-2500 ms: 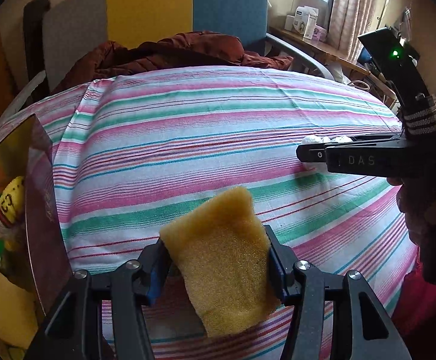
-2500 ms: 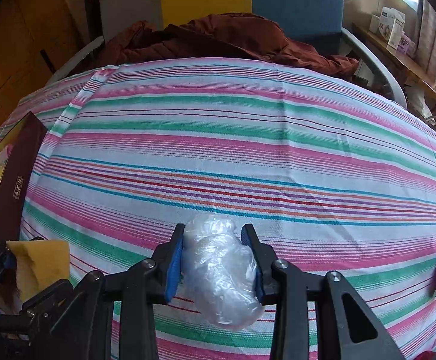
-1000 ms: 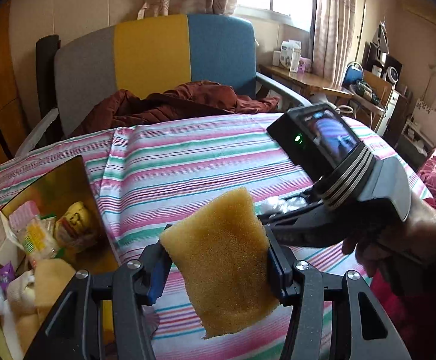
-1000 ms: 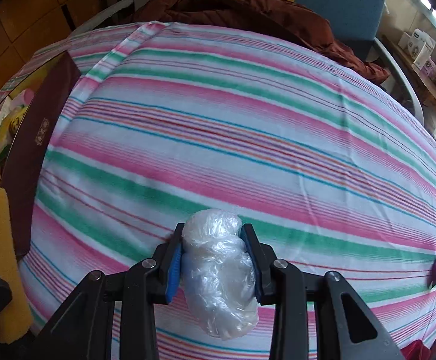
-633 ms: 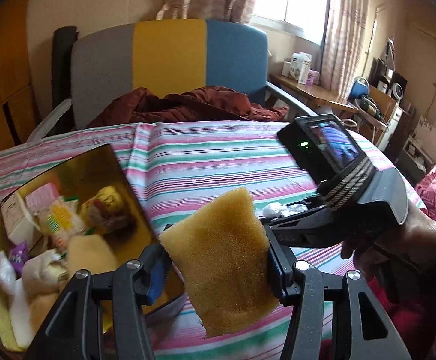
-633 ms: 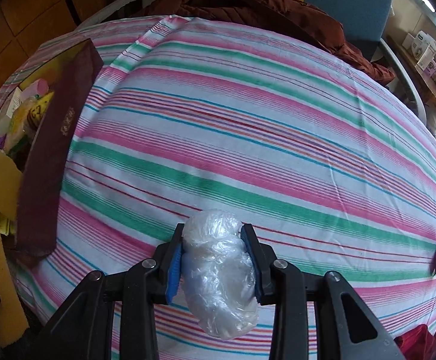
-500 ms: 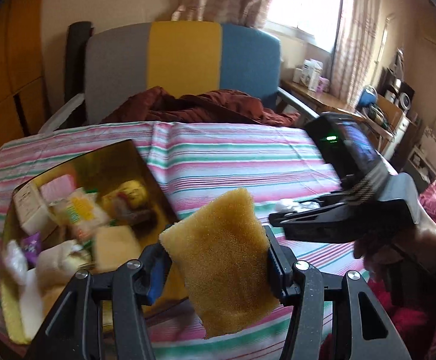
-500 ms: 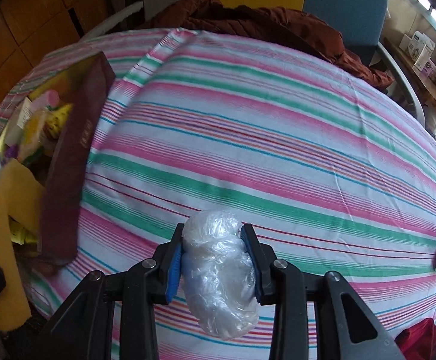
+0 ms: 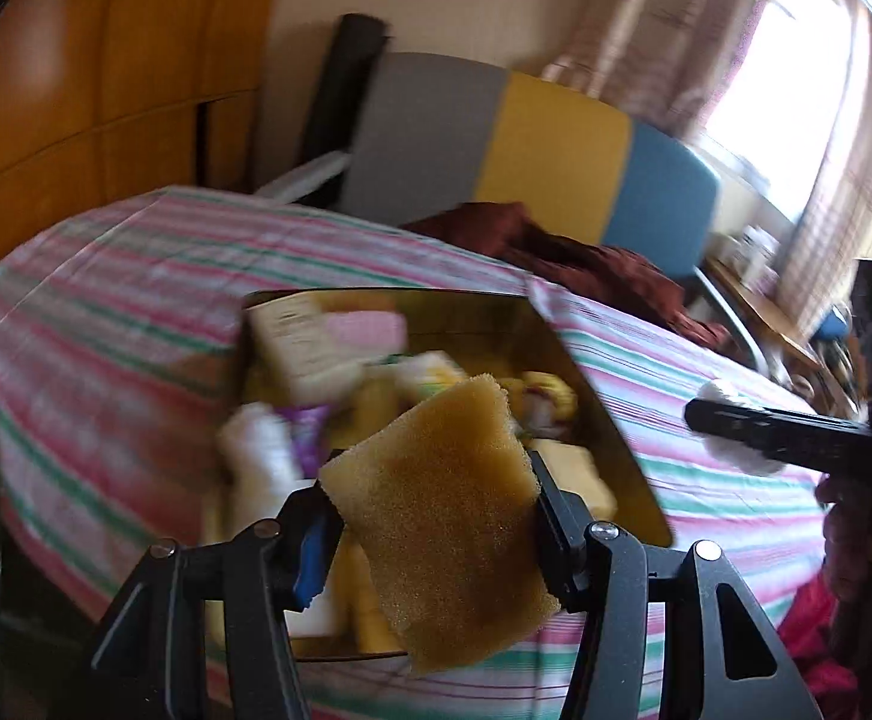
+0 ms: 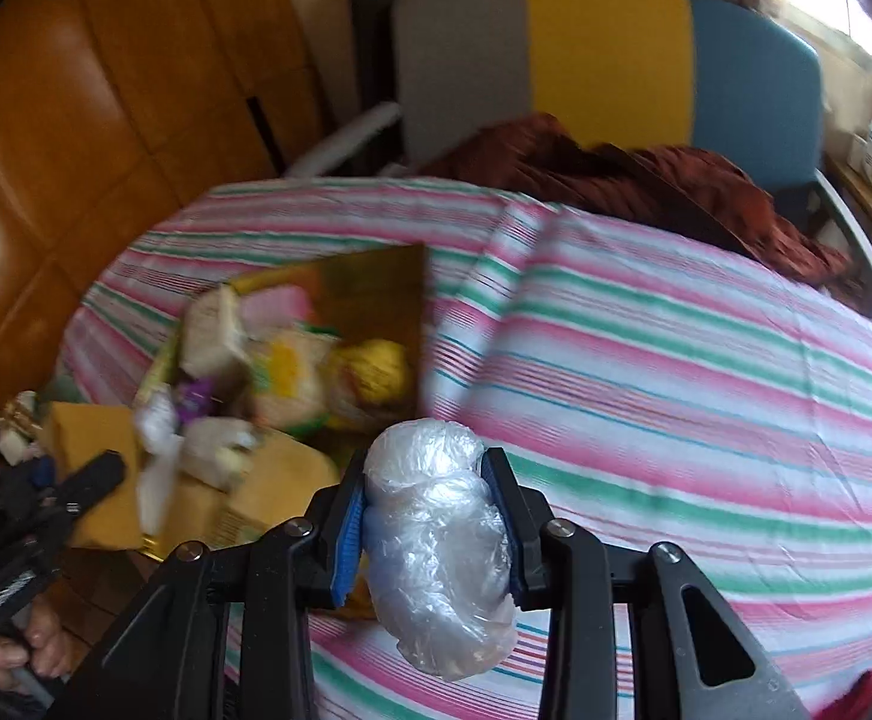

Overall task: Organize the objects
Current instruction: 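Carry yellow sponge and cotton balls to the gold tray and release inside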

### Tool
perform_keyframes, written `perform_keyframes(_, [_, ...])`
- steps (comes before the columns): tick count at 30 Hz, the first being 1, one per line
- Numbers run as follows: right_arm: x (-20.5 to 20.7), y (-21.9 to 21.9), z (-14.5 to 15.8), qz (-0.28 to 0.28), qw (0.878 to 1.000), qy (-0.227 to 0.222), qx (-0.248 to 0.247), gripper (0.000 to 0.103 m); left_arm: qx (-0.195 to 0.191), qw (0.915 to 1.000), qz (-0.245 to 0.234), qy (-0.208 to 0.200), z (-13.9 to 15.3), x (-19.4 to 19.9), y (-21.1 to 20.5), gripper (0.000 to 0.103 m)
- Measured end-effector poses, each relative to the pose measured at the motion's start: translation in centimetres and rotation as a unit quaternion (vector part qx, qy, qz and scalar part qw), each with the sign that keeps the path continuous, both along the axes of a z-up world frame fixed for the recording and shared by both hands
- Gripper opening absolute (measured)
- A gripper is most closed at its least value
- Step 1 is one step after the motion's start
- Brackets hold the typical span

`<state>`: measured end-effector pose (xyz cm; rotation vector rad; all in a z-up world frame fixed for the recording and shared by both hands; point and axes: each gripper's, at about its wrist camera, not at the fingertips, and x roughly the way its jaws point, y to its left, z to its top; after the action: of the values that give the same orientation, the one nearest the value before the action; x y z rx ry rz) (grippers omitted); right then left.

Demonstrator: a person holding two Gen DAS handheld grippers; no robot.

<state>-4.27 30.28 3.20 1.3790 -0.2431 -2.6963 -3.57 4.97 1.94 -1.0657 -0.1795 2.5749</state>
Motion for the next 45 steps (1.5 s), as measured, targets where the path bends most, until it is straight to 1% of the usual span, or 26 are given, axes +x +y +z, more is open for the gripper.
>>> perform_keyframes(4, [-1.4,-3.4,0.5,0.031,0.999,0.015,-0.012,0.036,0.024,0.9995,0.018,-0.008,-0.4,-0.5,-2.6,0.056])
perform_keyframes(8, [-2.8,-5.7,0.0,0.05,0.999,0.011,-0.017,0.036,0.042,0.999,0.014,-0.008,-0.4,-0.8,-3.6,0.056])
perform_keyframes(13, [-4.3,-7.3,-0.6,0.058,0.998,0.001,-0.015,0.036,0.042,0.9991,0.004,-0.008,-0.5,-1.8,-2.8,0.057])
perform_keyframes(26, [-7.1,-7.1,-1.5,0.043,0.999,-0.008,-0.029,0.036,0.012,0.9999,-0.004,-0.005,-1.0,-6.0,-0.4,0.057])
perform_keyframes(28, [-7.7,-7.1,-1.7,0.039,0.999,-0.007,-0.03,0.037,0.011,0.9999,0.001,-0.004,-1.0,-6.6,-0.1,0.06])
perform_keyframes(30, [-8.5,-6.9,-1.8,0.026,0.999,-0.003,-0.033,0.041,0.004,1.0,0.003,-0.005,-1.3,-7.5,0.4,0.067])
perform_keyframes(31, [-8.8,-6.9,-1.8,0.025,0.999,-0.001,-0.04,0.045,0.0,0.9998,0.006,-0.018,-1.8,-8.1,0.6,0.073])
perform_keyframes(32, [-9.0,-6.7,-1.8,0.023,0.999,-0.002,-0.048,0.054,0.002,0.9996,0.009,-0.025,-2.1,-8.4,0.6,0.076])
perform_keyframes(33, [-9.3,-6.6,-1.9,0.02,0.998,-0.005,-0.055,0.061,0.006,0.9995,0.011,-0.03,-2.3,-8.5,0.6,0.076])
perform_keyframes(34, [-9.4,-6.3,-1.9,0.016,0.998,-0.006,-0.062,0.063,0.004,0.9994,0.011,-0.032,-2.5,-8.4,0.5,0.076])
perform_keyframes(36, [-9.3,-6.0,-2.0,0.01,0.998,-0.004,-0.061,0.063,-0.003,0.9995,0.015,-0.028,-2.8,-8.1,0.3,0.076])
perform_keyframes(39, [-9.0,-5.7,-2.6,0.009,0.998,-0.014,-0.066,0.063,-0.004,0.9992,0.021,-0.033,-3.2,-7.6,-0.3,0.076])
perform_keyframes(43, [-8.3,-5.7,-3.5,0.008,0.997,-0.026,-0.066,0.063,-0.007,0.9992,0.029,-0.026,-3.2,-6.5,-1.0,0.076])
perform_keyframes(45, [-7.8,-5.9,-3.8,0.009,0.998,-0.03,-0.06,0.064,-0.017,0.9992,0.033,-0.016,-3.0,-5.9,-1.1,0.077])
